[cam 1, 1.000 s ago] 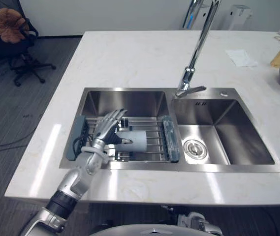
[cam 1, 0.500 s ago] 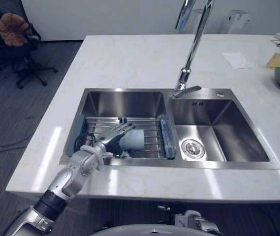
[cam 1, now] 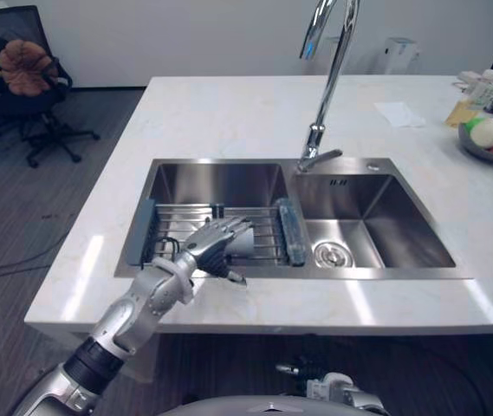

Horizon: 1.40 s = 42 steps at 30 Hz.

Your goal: Walk over to the sink, pick up the cup, carry it to the dishwasher, place the cup inside the dishwasher, then close the dishwasher door

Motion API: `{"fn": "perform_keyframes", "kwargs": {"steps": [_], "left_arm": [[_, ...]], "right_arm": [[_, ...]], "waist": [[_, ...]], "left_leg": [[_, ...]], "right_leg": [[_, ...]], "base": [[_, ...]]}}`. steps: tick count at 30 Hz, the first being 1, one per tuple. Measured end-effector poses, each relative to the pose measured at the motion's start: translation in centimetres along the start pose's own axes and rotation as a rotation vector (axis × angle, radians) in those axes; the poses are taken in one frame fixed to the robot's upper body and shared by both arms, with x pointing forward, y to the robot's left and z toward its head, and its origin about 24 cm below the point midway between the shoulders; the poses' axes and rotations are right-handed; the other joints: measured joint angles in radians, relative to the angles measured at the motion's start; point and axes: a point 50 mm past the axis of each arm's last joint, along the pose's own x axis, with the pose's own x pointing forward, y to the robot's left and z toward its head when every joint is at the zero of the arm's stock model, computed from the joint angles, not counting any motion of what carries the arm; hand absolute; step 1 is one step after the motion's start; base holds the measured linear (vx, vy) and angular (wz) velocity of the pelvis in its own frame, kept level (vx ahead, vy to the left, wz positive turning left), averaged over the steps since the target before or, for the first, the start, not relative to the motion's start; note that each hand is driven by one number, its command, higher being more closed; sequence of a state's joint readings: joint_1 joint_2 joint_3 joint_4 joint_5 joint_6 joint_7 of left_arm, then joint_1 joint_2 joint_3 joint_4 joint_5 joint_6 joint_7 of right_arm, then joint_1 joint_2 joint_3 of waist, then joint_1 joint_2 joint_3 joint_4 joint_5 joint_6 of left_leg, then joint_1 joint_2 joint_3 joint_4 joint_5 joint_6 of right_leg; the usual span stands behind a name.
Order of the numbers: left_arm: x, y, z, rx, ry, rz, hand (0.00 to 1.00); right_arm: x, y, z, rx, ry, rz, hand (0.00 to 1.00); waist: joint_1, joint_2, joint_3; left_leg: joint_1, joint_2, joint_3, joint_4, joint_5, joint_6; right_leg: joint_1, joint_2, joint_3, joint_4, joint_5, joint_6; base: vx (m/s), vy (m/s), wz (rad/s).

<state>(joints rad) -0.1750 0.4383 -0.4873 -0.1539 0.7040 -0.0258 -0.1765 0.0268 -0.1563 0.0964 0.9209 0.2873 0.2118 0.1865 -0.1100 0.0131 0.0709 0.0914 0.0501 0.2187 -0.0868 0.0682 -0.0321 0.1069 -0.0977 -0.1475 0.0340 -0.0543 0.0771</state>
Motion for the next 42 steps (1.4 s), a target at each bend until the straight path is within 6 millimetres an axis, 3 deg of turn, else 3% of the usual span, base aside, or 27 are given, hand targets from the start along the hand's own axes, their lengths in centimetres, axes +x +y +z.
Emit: {"fn": "perform_keyframes", "kwargs": {"steps": [20, 25, 31, 42], "left_arm": [[2.6, -1.2, -1.0, 0.035, 0.113, -0.055, 0.00], [3.2, -1.7, -2.1, 0.063, 0.182, -0.087, 0.00], [3.2, -3.0, -3.3, 0.048, 0.253, -0.107, 0.00], [2.9, -3.7, -4.8, 0.066, 0.350, -0.099, 0.00]], "right_arm": [[0.3, 0.5, 0.3, -0.015, 0.018, 0.010, 0.00], [0.3, 0.6, 0.4, -0.019, 0.018, 0.012, 0.00], [0.4, 0.8, 0.7, -0.033, 0.022, 0.018, 0.00], [0.4, 0.8, 0.6, -0.033, 0.031, 0.018, 0.00]], "waist": [[-0.031, -0.009, -0.006], [-0.040, -0.009, -0.006], [-0.061, -0.009, -0.006], [-0.066, -0.009, -0.006]], "left_leg": [[0.032, -0.008, 0.055, -0.001, -0.022, 0.005], [0.032, -0.009, 0.060, -0.001, -0.027, 0.002], [0.036, -0.007, 0.086, -0.001, -0.034, -0.002], [0.042, -0.005, 0.111, -0.001, -0.037, -0.001]], "right_leg": [[0.031, -0.002, 0.032, -0.039, 0.011, 0.000], [0.030, -0.001, 0.037, -0.043, 0.019, 0.010], [0.024, 0.002, 0.060, -0.047, 0.020, 0.010], [0.018, 0.004, 0.085, -0.055, 0.033, 0.007]], "base": [[0.02, 0.007, -0.06], [0.01, 0.001, -0.02], [0.02, -0.004, -0.12], [-0.02, -0.008, -0.07]]}}
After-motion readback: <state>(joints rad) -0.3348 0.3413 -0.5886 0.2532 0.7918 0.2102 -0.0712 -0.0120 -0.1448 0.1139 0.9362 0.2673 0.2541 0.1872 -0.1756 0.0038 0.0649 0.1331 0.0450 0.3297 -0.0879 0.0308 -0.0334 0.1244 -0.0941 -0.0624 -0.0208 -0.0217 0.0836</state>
